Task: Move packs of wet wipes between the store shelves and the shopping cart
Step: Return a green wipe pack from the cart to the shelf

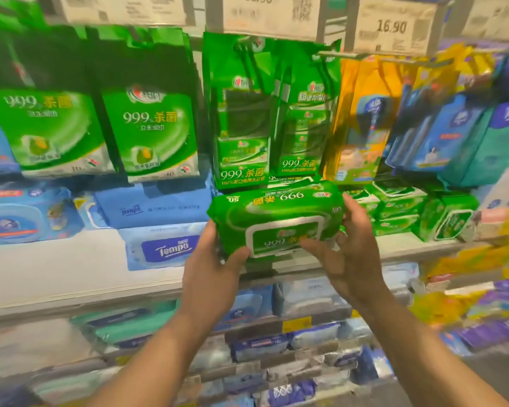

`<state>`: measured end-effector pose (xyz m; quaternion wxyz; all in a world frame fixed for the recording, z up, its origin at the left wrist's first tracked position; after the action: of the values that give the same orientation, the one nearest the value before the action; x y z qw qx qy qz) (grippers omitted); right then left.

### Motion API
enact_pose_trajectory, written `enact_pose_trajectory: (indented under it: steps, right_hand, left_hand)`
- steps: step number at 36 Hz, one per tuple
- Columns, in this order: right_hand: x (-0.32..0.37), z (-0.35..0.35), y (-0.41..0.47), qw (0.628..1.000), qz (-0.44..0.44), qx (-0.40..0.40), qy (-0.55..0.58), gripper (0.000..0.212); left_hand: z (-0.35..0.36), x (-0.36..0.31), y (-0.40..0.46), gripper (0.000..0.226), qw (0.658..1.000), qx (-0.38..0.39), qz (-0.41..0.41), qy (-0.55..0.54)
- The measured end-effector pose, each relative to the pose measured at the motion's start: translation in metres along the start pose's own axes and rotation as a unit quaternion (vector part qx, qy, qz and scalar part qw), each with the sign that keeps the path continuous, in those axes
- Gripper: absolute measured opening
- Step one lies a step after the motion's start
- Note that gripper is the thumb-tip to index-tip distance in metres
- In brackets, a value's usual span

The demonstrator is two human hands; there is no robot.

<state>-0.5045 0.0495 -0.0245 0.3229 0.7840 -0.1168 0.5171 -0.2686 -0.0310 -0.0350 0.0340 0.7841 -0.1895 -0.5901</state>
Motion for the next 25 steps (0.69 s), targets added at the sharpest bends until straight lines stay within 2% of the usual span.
enact_pose_trajectory:
  steps: [4,9,11,14,20,25]
  right_hand:
    - [-0.02,0.002,-0.003,1.0,-0.012,0.007,0.009,0.094]
    - [-0.05,0.01,-0.002,1.0,0.02,0.018,0.005,0.093]
    - [-0.059,0.014,-0.001,0.999,0.033,0.033,-0.026,0.09]
    - [-0.069,0.018,0.001,0.994,0.068,0.072,-0.042,0.089]
    - [-0.067,0.013,0.006,0.991,0.087,0.08,-0.064,0.096]
    - [-0.063,0.013,0.001,0.989,0.082,0.095,-0.072,0.097]
  left_hand:
    - [0.01,0.014,0.0,0.055,1.0,0.012,-0.015,0.003]
    - [0.024,0.033,0.003,0.04,0.999,0.011,-0.04,0.023]
    - [0.028,0.035,0.002,0.044,0.998,0.019,-0.041,0.032]
    - [0.031,0.043,0.005,0.054,0.997,0.013,-0.038,0.067]
    - [0.03,0.035,0.01,0.041,0.989,0.018,-0.005,0.146]
    - [0.032,0.036,0.011,0.048,0.986,0.032,0.004,0.164]
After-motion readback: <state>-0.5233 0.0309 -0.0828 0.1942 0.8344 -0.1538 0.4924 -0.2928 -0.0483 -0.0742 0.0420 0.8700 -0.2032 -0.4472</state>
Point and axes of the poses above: each hand's wrist, its own y-axis towards the middle knuckle, its own z-axis out of the palm, x = y × z, the point moved 9 cm from there along y, towards the middle knuckle, and after that the axes turned 2 degrees about y, right-handed, at the moved point
